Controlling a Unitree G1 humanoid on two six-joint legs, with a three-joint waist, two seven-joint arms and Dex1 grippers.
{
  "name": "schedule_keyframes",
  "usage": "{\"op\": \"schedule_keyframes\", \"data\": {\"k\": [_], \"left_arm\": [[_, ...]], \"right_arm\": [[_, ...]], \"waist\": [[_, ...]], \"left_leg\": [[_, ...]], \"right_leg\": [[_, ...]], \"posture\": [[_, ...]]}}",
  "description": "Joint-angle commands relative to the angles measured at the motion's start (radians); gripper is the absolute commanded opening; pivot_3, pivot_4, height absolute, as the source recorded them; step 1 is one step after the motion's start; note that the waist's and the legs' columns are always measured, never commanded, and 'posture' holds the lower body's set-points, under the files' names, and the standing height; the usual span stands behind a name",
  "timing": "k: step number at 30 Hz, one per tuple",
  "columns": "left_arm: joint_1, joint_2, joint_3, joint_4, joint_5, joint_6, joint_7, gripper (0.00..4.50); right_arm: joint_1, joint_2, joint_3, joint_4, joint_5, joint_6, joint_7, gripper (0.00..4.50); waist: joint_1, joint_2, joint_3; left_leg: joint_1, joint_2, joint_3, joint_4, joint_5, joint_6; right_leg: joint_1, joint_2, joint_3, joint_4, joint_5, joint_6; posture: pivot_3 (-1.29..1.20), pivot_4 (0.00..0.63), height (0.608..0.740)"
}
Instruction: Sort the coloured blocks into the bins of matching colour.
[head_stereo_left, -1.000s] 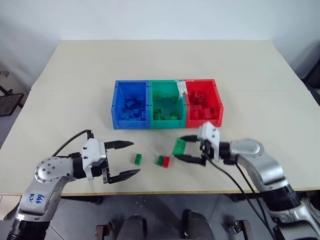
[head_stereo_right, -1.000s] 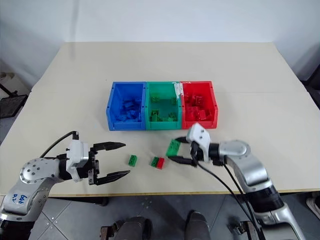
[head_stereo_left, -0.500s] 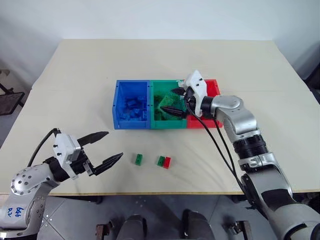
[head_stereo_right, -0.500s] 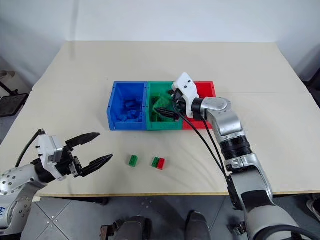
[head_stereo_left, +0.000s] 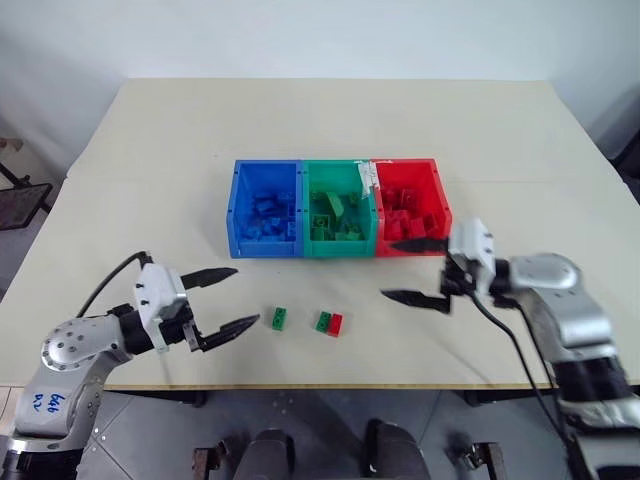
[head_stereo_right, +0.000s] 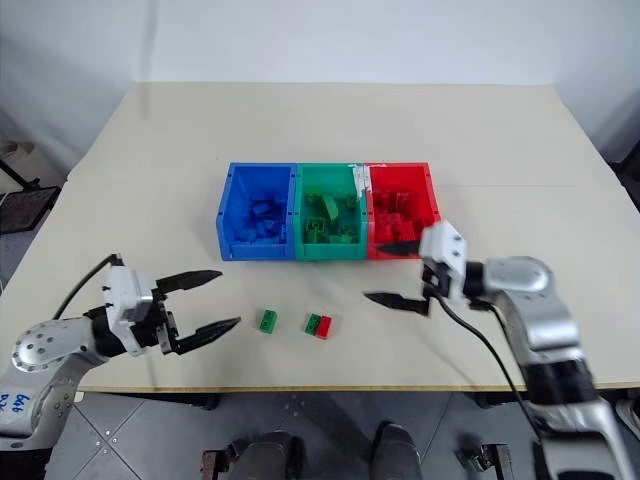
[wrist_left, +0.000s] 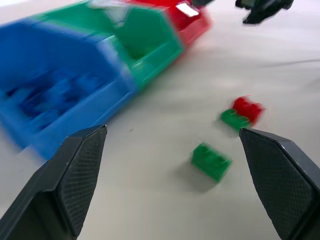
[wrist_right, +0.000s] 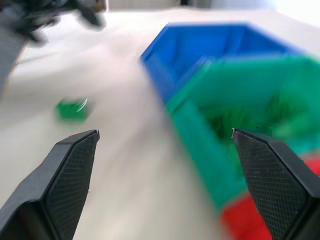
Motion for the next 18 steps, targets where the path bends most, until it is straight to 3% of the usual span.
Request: {"op": "schedule_keyframes", "data": {"k": [1,5,9,18], "left_arm": [[-0.037,0.010,-0.064,0.014,0.030,-0.048,-0.062,4.50],[-0.090,0.007,-0.115,0.055,0.035,-0.079,-0.128,4.50],[-0.131,0.014,-0.134,0.095,0.035,-0.105,-0.178,4.50],[-0.049,0.065,-0.088,0.101,0.043,-0.149,-0.216,4.50]], "right_arm": [[0.136,-0.087,-0.111,-0.088,0.036,-0.019,0.038,4.43],[0.249,-0.127,-0.192,-0.085,0.038,-0.050,0.026,4.43],[0.284,-0.149,-0.142,-0.182,0.057,0.033,0.032,4.43],[0.042,0.015,0.214,-0.358,0.000,0.443,-0.243,4.43]], "waist": [[-0.001,0.000,0.000],[-0.003,0.000,0.000],[-0.003,0.000,0.000],[0.000,0.001,0.000]], "left_leg": [[0.000,0.000,0.000,0.001,0.000,0.000],[0.001,0.001,0.003,0.001,0.000,0.000],[0.002,0.002,0.005,0.001,0.000,0.000],[-0.001,0.010,0.004,0.010,-0.006,-0.002]], "right_leg": [[0.000,0.000,0.000,0.000,0.000,0.000],[0.000,0.001,0.002,0.000,0.000,0.000],[0.000,0.001,0.003,0.000,0.000,-0.001],[-0.001,0.009,0.004,0.000,0.001,-0.004]], "posture": [[0.00,0.150,0.740],[0.00,0.150,0.740],[0.00,0.150,0.740],[0.00,0.150,0.740]]}}
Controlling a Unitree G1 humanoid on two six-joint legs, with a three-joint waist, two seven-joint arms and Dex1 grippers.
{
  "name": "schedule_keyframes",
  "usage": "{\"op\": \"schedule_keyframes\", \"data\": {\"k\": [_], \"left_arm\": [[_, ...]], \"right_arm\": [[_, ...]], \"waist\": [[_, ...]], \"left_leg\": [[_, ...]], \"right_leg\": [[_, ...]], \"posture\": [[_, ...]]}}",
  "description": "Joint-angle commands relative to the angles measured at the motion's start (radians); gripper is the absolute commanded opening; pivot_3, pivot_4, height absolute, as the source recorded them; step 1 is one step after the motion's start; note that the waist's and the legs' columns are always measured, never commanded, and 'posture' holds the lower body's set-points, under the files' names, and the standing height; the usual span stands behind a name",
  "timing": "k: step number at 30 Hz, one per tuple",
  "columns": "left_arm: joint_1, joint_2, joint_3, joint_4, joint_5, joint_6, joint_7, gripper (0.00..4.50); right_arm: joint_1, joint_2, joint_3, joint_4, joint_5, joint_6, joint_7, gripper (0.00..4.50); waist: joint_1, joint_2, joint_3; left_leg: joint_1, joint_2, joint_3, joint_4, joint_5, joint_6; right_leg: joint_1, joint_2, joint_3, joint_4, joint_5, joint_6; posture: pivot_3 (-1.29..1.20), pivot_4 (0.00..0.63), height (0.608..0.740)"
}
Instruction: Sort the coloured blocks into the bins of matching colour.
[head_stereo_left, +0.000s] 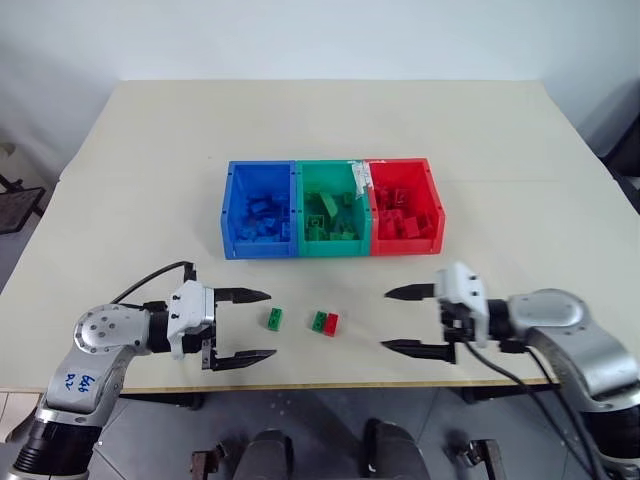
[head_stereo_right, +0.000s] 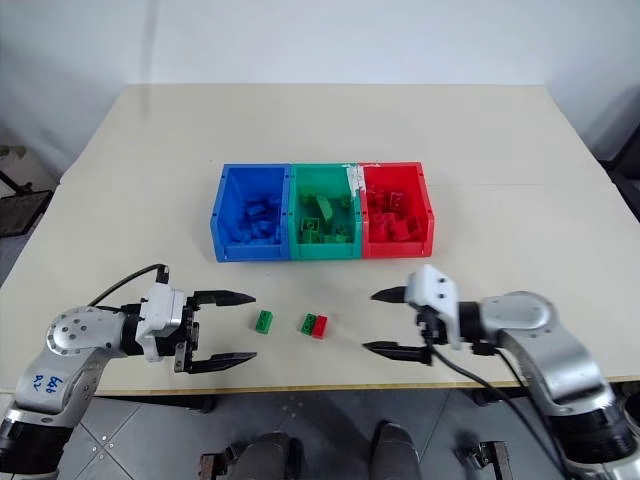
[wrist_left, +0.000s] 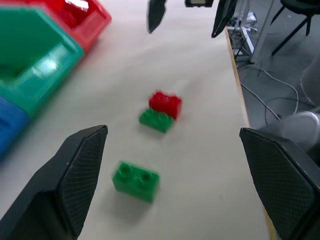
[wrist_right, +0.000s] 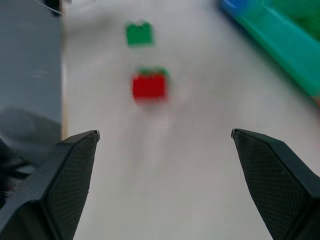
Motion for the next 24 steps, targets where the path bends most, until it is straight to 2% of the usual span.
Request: {"op": "schedule_keyframes", "data": {"k": [1,4,10,13,20,24], "left_arm": [[0.045,0.025,0.051,-0.014,0.008,-0.038,-0.005,4.50],[0.086,0.035,0.085,-0.022,0.011,-0.054,0.008,4.50],[0.157,0.043,0.146,-0.061,-0.005,-0.037,0.026,4.50],[0.169,0.049,0.158,-0.075,-0.004,-0.034,0.025,4.50],[0.161,0.048,0.174,-0.085,-0.014,-0.018,0.042,4.50],[0.156,0.040,0.172,-0.087,-0.017,-0.015,0.054,4.50]], "right_arm": [[-0.072,0.069,0.108,-0.013,-0.050,0.092,-0.099,4.43],[-0.110,0.119,0.215,0.047,-0.148,0.052,-0.136,4.43],[-0.172,0.197,0.263,0.157,-0.209,-0.003,-0.158,4.43],[-0.180,0.202,0.277,0.182,-0.224,-0.027,-0.136,3.81],[-0.193,0.223,0.231,0.171,-0.177,-0.023,-0.106,1.48],[-0.177,0.199,0.204,0.150,-0.151,-0.053,-0.060,1.44]], "waist": [[0.001,0.000,0.000],[0.002,0.000,0.000],[-0.005,0.000,0.000],[-0.005,0.000,0.000],[-0.005,0.000,0.000],[-0.004,0.000,0.000]], "left_leg": [[0.000,0.000,0.000,0.001,-0.001,0.000],[-0.001,0.000,0.000,0.002,-0.002,0.001],[-0.001,0.001,0.002,0.002,-0.003,0.001],[0.000,0.001,0.002,0.002,-0.003,0.001],[0.000,0.001,0.003,0.002,-0.003,0.001],[-0.001,0.001,0.003,0.002,-0.003,0.001]], "right_leg": [[0.000,0.000,0.000,0.000,0.000,0.000],[0.000,0.000,0.000,0.000,0.000,0.000],[-0.001,0.001,0.000,0.001,0.000,0.000],[-0.002,0.001,0.000,0.002,0.000,0.000],[-0.004,0.001,0.001,0.004,0.000,0.000],[-0.005,0.001,0.001,0.005,0.000,0.000]], "posture": [[0.00,0.150,0.740],[0.00,0.150,0.740],[0.00,0.150,0.740],[0.00,0.150,0.740],[0.00,0.150,0.740],[0.00,0.150,0.740]]}}
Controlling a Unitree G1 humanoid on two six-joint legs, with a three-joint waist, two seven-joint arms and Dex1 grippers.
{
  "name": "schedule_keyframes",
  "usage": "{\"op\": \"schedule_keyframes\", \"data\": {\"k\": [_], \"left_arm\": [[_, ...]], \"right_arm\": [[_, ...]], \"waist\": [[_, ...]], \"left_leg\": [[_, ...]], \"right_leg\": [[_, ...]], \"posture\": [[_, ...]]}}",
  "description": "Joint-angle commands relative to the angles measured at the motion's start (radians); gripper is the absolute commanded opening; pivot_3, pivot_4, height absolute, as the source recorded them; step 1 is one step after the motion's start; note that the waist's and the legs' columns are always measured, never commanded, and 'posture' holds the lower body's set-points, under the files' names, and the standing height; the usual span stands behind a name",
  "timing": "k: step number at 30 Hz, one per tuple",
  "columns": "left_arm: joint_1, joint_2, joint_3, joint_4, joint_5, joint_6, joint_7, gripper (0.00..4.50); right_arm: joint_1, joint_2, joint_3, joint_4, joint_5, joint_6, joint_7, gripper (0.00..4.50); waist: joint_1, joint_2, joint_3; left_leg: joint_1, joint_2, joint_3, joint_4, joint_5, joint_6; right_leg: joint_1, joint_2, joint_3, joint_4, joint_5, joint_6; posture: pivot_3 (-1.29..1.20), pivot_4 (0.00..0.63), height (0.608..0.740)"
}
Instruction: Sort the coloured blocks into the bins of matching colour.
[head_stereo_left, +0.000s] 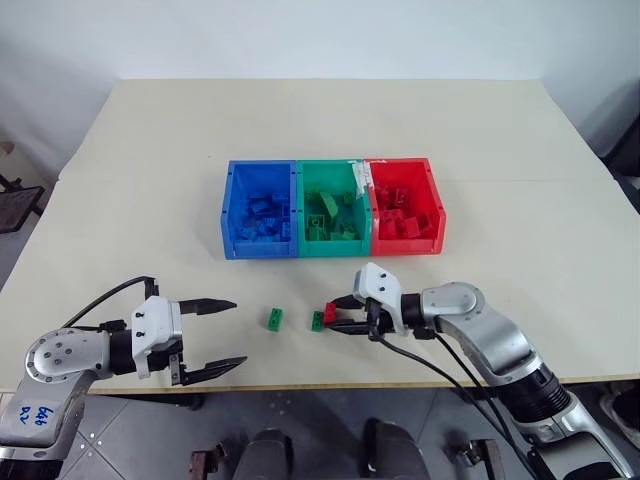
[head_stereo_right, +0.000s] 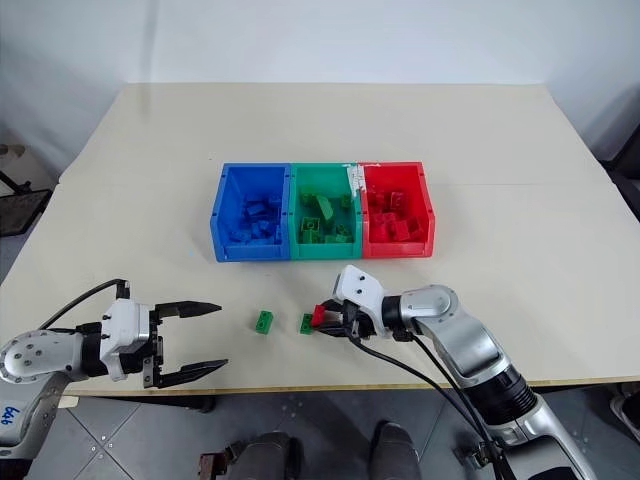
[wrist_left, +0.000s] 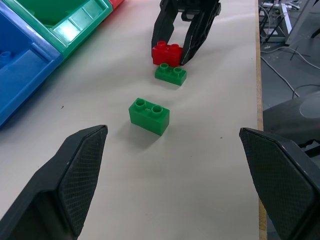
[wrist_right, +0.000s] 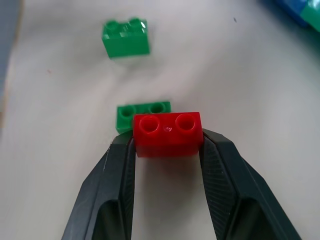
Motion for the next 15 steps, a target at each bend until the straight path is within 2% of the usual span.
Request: {"op": "schedule_keyframes", "data": {"k": [1,4,8,11,15], "left_arm": [[-0.007,-0.012,0.019,-0.041,-0.029,0.004,0.022,4.50],[-0.036,-0.059,0.044,-0.058,-0.080,0.055,0.103,4.50],[-0.051,-0.097,0.043,-0.078,-0.088,0.080,0.168,4.50],[-0.092,-0.169,0.022,-0.110,-0.081,0.107,0.275,4.50],[-0.113,-0.209,0.015,-0.106,-0.039,0.098,0.335,4.50]], "right_arm": [[0.015,-0.024,-0.052,-0.039,0.030,-0.046,0.026,1.44],[0.021,-0.005,-0.216,-0.065,0.133,-0.068,-0.007,1.44],[-0.029,0.035,-0.351,-0.036,0.195,-0.065,-0.095,1.44],[-0.155,0.056,-0.440,0.136,0.126,-0.165,-0.230,1.44],[-0.259,0.046,-0.428,0.329,0.038,-0.244,-0.279,1.44]], "waist": [[0.001,0.000,0.000],[0.004,0.000,0.000],[-0.001,0.001,0.000],[-0.002,0.001,0.000],[-0.002,0.001,0.000]], "left_leg": [[0.000,0.000,0.000,0.000,0.000,0.000],[0.000,0.000,0.000,0.000,0.000,0.000],[0.000,0.000,0.000,0.000,0.000,0.000],[0.001,0.000,0.002,0.000,0.000,0.000],[0.001,0.000,0.003,0.000,0.000,0.000]], "right_leg": [[0.000,0.000,0.000,0.000,0.000,0.000],[0.000,0.000,0.000,0.000,0.000,0.000],[0.000,0.000,0.000,0.002,0.000,0.000],[-0.001,0.000,0.002,0.002,0.000,0.000],[-0.003,0.000,0.003,0.004,0.000,0.000]], "posture": [[0.00,0.150,0.740],[0.00,0.150,0.740],[0.00,0.150,0.740],[0.00,0.150,0.740],[0.00,0.150,0.740]]}}
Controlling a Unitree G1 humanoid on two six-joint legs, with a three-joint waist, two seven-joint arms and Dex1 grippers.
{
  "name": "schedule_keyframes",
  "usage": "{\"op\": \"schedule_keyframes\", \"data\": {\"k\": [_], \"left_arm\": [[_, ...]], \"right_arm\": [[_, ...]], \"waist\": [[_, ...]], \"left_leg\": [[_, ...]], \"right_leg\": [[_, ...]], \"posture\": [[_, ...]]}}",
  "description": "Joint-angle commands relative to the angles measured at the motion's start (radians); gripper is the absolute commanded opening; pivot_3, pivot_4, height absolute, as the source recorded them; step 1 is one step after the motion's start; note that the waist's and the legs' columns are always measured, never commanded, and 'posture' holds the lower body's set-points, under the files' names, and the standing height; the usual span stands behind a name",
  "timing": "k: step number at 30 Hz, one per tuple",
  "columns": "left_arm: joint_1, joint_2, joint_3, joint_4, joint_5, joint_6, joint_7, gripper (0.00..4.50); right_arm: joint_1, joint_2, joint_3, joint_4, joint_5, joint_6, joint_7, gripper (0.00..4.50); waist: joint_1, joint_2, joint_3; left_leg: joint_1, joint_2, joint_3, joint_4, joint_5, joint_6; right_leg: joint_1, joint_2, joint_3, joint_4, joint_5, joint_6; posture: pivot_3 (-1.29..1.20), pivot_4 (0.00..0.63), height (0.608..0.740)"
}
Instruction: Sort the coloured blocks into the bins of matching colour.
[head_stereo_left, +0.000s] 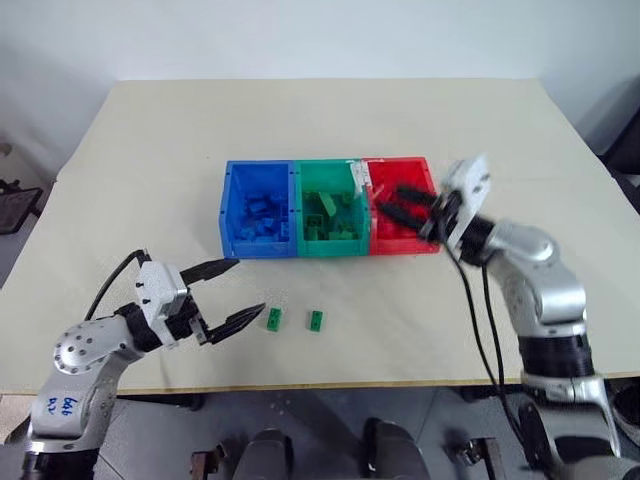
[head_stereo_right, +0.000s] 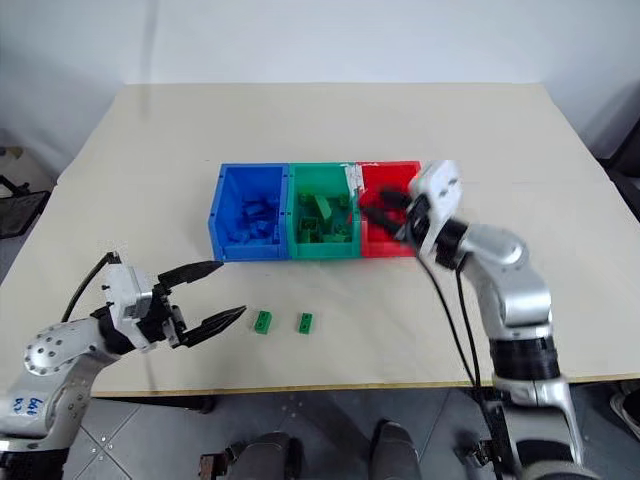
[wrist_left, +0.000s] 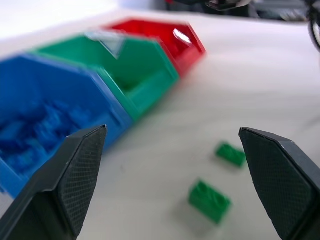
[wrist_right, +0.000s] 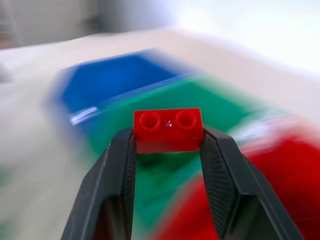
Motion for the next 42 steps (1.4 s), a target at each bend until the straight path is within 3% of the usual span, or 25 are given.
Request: {"op": "schedule_keyframes", "data": {"k": [1,2,11,18,23,30,35,42], "left_arm": [[-0.015,-0.016,0.005,-0.016,0.019,-0.012,0.049,4.50],[-0.015,-0.016,0.003,-0.012,0.019,-0.011,0.049,4.50],[-0.038,0.039,0.030,0.062,0.048,-0.045,0.006,4.50],[-0.024,0.161,0.132,0.190,0.021,-0.085,-0.112,4.50],[-0.015,0.276,0.126,0.296,0.034,-0.116,-0.291,4.50],[-0.037,0.295,-0.027,0.206,0.055,-0.087,-0.375,4.50],[-0.160,0.246,-0.248,0.067,0.122,0.026,-0.326,4.50],[-0.394,0.152,-0.522,0.056,0.330,0.269,-0.197,4.50]], "right_arm": [[-0.062,-0.003,0.007,0.146,-0.060,-0.073,-0.026,1.44],[-0.078,0.004,0.007,0.177,-0.056,-0.073,-0.018,1.44],[-0.058,-0.033,0.022,0.203,-0.071,-0.153,0.076,4.47],[0.209,-0.106,-0.069,-0.098,0.189,-0.178,0.357,4.47],[0.442,-0.259,-0.059,-0.204,0.168,-0.169,0.492,4.47],[0.583,-0.318,-0.086,-0.282,0.162,-0.242,0.537,4.47],[0.720,-0.377,-0.180,-0.320,0.161,-0.255,0.542,4.47],[0.911,-0.400,-0.315,-0.408,0.189,-0.231,0.528,4.47]], "waist": [[-0.002,0.000,0.000],[-0.001,0.000,0.000],[-0.008,0.000,0.000],[0.000,0.000,0.000],[0.008,0.000,0.000],[0.004,0.001,0.001],[0.027,0.000,0.001],[0.032,0.000,0.000]], "left_leg": [[0.000,0.000,0.000,0.000,0.000,0.000],[-0.001,0.000,0.001,0.000,0.000,0.000],[-0.004,0.000,0.003,0.000,0.000,0.000],[-0.004,0.000,0.004,-0.001,0.000,0.000],[-0.004,0.001,0.005,0.000,0.000,0.000],[-0.002,0.001,0.010,0.000,-0.001,0.001],[-0.002,0.001,0.011,0.001,-0.002,0.002],[-0.001,0.001,0.011,0.002,-0.002,0.002]], "right_leg": [[-0.001,0.000,0.000,0.000,0.000,0.000],[-0.001,0.000,0.000,0.000,0.000,0.000],[-0.005,0.000,0.001,0.001,0.000,0.000],[-0.006,0.000,0.001,0.000,0.000,0.000],[-0.006,0.000,0.000,0.000,0.000,0.000],[-0.006,0.000,0.002,0.001,0.000,0.000],[-0.006,-0.001,0.003,0.000,0.000,0.000],[-0.005,0.000,0.003,0.000,0.000,-0.001]], "posture": [[0.00,0.150,0.740],[0.00,0.150,0.740],[0.00,0.150,0.740],[0.00,0.150,0.740],[0.00,0.150,0.740],[0.00,0.150,0.740],[0.00,0.150,0.740],[0.00,0.150,0.740]]}}
